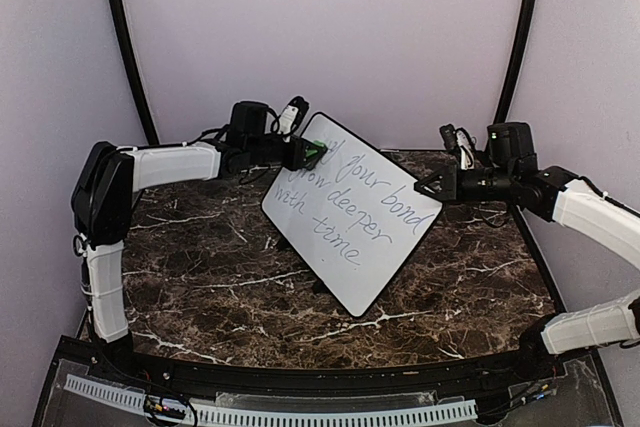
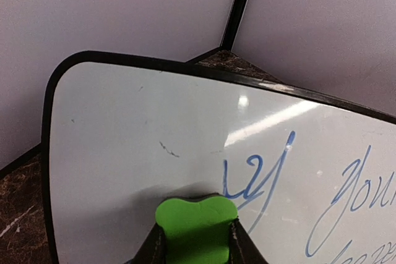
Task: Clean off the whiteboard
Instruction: Erase the whiteboard from the whiteboard stand.
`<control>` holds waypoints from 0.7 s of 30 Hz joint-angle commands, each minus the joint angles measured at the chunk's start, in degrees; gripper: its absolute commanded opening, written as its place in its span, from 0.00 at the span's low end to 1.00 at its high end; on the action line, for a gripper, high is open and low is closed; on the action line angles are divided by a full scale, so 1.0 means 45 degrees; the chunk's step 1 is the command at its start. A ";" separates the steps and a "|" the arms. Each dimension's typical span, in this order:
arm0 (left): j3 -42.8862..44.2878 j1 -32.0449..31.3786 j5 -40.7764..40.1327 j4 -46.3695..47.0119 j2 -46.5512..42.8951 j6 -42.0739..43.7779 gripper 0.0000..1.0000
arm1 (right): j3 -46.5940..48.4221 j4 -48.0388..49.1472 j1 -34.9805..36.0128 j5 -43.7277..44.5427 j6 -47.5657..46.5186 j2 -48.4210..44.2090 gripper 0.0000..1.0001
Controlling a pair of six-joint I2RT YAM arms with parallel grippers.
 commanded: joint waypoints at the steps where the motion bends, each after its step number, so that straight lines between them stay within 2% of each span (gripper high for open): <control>1: 0.1029 -0.0277 0.0163 -0.0699 0.0486 -0.0070 0.17 | 0.0306 0.0617 0.0784 -0.1361 -0.1834 0.0003 0.00; 6: 0.1987 -0.0430 0.0181 -0.1028 0.0968 0.0083 0.17 | 0.0309 0.0511 0.0845 -0.1267 -0.1854 -0.0030 0.00; 11: 0.1989 -0.0507 0.0004 -0.1541 0.1020 0.0256 0.17 | 0.0388 0.0361 0.0864 -0.1173 -0.1902 -0.0025 0.00; 15: 0.1092 -0.0509 -0.0361 -0.1472 0.0581 0.0179 0.16 | 0.0479 0.0274 0.0862 -0.1130 -0.1930 -0.0032 0.00; 21: -0.1447 -0.0509 -0.0516 -0.0615 -0.0439 -0.0279 0.15 | 0.0589 0.0194 0.0871 -0.1123 -0.1971 -0.0016 0.00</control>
